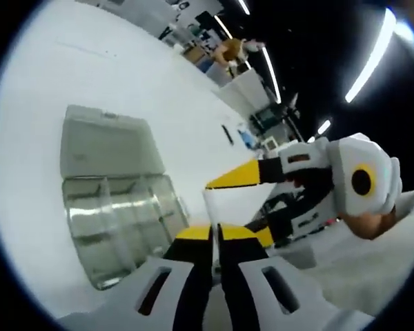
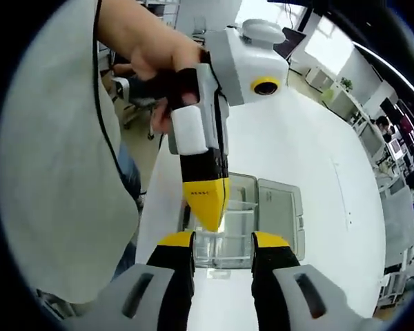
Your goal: Insert the divider into the dual guide fixture by aligning both edges with the guide slots and pushing it downward to the bottom, including one-sided entry, uneven engagement, binding, and posture correction.
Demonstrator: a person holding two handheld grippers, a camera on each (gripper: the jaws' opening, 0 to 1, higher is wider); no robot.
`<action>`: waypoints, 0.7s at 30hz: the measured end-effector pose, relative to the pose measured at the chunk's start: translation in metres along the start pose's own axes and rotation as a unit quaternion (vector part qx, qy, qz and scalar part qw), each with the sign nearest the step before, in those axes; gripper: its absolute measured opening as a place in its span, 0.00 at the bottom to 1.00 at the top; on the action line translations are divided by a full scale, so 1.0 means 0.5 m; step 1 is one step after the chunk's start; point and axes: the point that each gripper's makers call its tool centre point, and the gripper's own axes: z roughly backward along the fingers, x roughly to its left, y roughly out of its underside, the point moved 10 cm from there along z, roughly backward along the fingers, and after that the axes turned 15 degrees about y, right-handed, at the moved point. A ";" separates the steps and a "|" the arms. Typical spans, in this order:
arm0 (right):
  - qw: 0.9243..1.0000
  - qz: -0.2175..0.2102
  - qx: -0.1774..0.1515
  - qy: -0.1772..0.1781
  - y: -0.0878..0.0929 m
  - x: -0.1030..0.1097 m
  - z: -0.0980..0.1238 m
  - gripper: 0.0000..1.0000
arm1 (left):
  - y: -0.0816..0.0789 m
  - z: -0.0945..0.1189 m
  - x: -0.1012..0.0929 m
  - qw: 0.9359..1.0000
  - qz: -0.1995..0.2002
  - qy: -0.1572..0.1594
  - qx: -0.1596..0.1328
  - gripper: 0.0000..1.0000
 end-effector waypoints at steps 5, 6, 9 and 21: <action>1.000 0.002 0.000 0.001 -0.003 0.002 0.001 0.28 | 0.004 0.003 -0.005 1.000 -0.006 -0.003 -0.001 0.00; 1.000 0.002 0.000 0.003 -0.004 0.002 0.002 0.28 | 0.004 0.003 -0.005 1.000 -0.002 -0.003 -0.005 0.00; 1.000 0.006 -0.004 0.009 -0.005 0.003 0.004 0.29 | 0.004 0.005 -0.007 1.000 -0.004 -0.006 -0.009 0.00; 1.000 -0.023 -0.006 0.013 0.009 -0.013 0.015 0.27 | 0.005 0.020 -0.010 0.999 -0.039 -0.007 -0.008 0.00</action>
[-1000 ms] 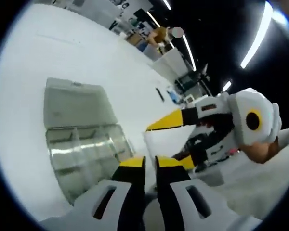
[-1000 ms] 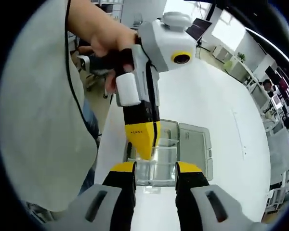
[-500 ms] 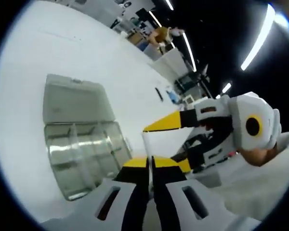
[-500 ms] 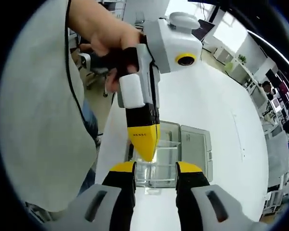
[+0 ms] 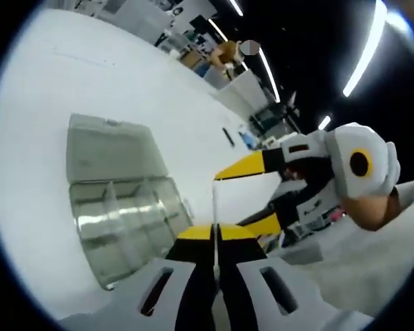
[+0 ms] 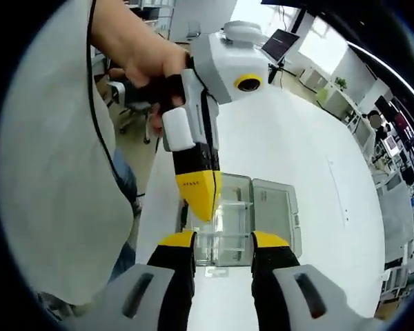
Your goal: Insert the divider into the dual guide fixture by aligning both edges with the guide slots and pushing it downward to the bottom, including one-sided entry, uneven engagement, binding, and posture correction.
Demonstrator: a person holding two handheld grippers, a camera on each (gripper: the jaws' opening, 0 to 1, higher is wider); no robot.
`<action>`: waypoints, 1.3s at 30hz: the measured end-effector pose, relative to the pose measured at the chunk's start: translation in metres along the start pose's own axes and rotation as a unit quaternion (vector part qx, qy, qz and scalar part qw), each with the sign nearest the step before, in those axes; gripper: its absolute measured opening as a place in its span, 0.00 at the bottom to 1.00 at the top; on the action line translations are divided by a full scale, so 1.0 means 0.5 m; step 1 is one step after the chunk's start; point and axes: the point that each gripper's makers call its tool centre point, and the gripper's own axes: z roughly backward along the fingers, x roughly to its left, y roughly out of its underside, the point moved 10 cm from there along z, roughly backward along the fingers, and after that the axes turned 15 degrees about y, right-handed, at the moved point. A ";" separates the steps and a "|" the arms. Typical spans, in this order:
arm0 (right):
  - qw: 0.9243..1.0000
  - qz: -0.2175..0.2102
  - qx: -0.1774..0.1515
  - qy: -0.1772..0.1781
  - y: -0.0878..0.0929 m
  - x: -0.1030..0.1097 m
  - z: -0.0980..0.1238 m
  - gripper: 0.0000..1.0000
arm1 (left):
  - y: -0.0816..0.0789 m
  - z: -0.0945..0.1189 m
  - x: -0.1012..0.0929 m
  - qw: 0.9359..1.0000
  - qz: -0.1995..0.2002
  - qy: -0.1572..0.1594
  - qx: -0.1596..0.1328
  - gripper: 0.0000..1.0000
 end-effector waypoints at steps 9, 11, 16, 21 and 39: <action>1.000 -0.025 -0.004 -0.008 0.007 -0.019 0.004 0.22 | 0.002 0.004 -0.001 0.999 -0.041 0.004 0.001 0.00; 1.000 -0.028 -0.005 -0.013 0.006 -0.023 0.005 0.22 | 0.001 0.004 -0.001 0.999 -0.046 0.004 0.001 0.00; 0.999 -0.031 -0.007 -0.019 0.006 -0.038 0.004 0.21 | 0.001 0.006 -0.004 0.997 -0.074 0.007 0.004 0.00; 0.999 -0.037 -0.007 -0.039 0.004 -0.048 0.001 0.21 | 0.003 0.006 0.000 0.995 -0.095 0.007 0.012 0.00; 0.994 -0.035 -0.009 -0.106 -0.009 -0.056 -0.009 0.10 | 0.002 0.005 -0.004 0.983 -0.177 0.021 0.034 0.00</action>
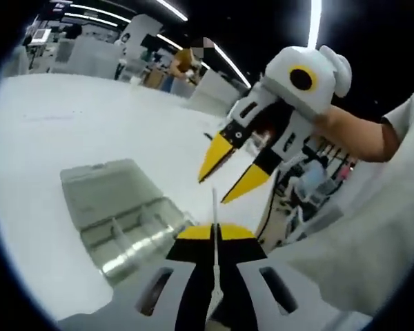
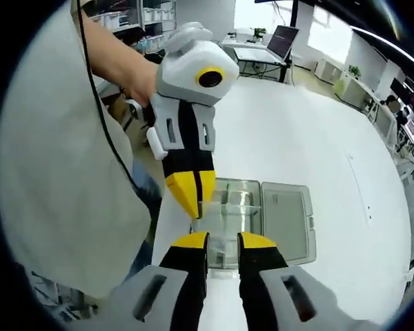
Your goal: Insert the divider into the dual guide fixture by aligning both edges with the guide slots and pushing it downward to the bottom, including one-sided entry, uneven engagement, binding, and posture correction.
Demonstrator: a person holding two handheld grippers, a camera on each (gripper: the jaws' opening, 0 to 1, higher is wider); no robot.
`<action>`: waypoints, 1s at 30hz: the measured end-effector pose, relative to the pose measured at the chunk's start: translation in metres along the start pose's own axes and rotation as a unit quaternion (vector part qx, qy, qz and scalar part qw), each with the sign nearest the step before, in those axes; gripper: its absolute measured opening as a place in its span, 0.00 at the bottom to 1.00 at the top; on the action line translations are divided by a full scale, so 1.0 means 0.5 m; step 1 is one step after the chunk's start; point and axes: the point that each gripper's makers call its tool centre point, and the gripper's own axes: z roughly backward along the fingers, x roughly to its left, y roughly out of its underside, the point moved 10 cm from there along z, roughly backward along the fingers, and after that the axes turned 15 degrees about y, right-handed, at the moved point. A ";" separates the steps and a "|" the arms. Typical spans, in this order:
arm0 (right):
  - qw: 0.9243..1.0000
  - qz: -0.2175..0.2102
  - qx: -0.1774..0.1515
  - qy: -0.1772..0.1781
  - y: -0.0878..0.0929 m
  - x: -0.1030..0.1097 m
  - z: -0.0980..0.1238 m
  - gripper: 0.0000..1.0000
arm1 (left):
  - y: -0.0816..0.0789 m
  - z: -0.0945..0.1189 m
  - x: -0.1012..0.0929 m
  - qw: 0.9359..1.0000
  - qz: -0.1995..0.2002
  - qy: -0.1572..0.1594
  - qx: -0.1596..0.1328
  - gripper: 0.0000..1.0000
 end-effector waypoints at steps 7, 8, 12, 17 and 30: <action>1.000 -0.008 -0.002 -0.019 -0.006 -0.001 -0.001 0.07 | -0.005 0.002 -0.004 0.999 -0.031 0.008 0.002 0.00; 1.000 -0.008 -0.001 -0.024 -0.006 0.000 -0.001 0.07 | -0.006 0.003 -0.006 0.999 -0.035 0.009 0.003 0.00; 0.999 -0.012 -0.002 -0.040 -0.010 0.001 -0.001 0.05 | -0.006 0.003 -0.007 0.999 -0.053 0.008 0.009 0.00; 0.998 -0.011 0.001 -0.056 -0.013 0.003 0.000 0.04 | -0.003 0.002 -0.011 0.997 -0.071 0.009 0.018 0.00; 0.995 -0.026 0.007 -0.091 -0.013 0.007 -0.005 0.02 | 0.002 0.001 -0.017 0.994 -0.101 0.017 0.031 0.00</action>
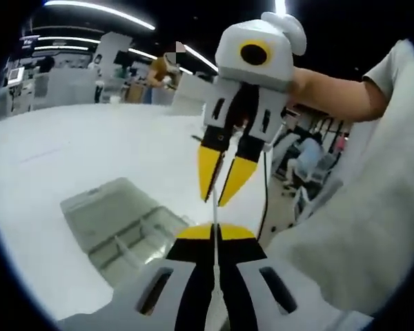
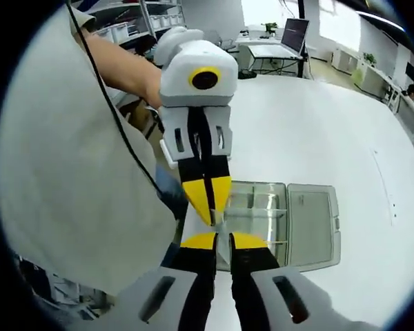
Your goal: Insert the divider into the dual guide fixture by aligning both edges with the guide slots and pushing it downward to the bottom, including one-sided entry, uneven engagement, binding, and posture correction.
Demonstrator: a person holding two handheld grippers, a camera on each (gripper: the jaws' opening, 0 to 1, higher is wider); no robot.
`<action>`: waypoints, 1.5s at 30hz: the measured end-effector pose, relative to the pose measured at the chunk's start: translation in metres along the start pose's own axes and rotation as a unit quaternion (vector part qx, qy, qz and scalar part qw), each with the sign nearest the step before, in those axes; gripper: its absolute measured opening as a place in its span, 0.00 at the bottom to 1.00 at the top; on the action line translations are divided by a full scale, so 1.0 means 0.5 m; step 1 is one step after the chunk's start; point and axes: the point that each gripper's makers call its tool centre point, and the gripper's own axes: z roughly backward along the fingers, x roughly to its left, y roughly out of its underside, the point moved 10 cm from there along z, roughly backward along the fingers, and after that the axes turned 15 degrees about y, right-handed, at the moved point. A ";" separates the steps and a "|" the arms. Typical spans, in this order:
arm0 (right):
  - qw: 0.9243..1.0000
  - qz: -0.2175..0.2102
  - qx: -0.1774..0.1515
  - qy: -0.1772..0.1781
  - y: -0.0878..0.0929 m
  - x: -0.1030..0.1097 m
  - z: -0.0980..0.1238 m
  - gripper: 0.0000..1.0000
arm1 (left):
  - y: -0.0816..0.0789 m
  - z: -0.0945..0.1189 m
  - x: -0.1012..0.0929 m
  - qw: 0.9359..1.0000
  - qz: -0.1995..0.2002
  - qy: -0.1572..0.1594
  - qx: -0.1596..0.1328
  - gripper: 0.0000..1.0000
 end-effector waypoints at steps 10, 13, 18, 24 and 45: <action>0.999 -0.024 0.015 -0.025 0.002 0.008 -0.005 0.00 | 0.010 0.000 -0.003 1.000 0.001 0.008 0.002 0.00; 0.999 -0.024 0.021 -0.029 0.001 0.011 -0.006 0.00 | 0.014 -0.001 -0.003 1.000 0.005 0.011 0.001 0.00; 0.998 -0.039 0.032 -0.033 -0.004 0.015 -0.004 0.00 | 0.018 -0.001 0.000 1.000 0.011 0.013 0.001 0.00; 0.996 -0.059 0.048 -0.036 -0.014 0.014 0.000 0.00 | 0.019 -0.003 0.001 1.000 0.016 0.012 -0.004 0.00; 0.989 -0.124 0.077 -0.012 -0.028 0.006 -0.015 0.00 | 0.025 -0.005 0.006 1.000 -0.001 -0.016 0.021 0.00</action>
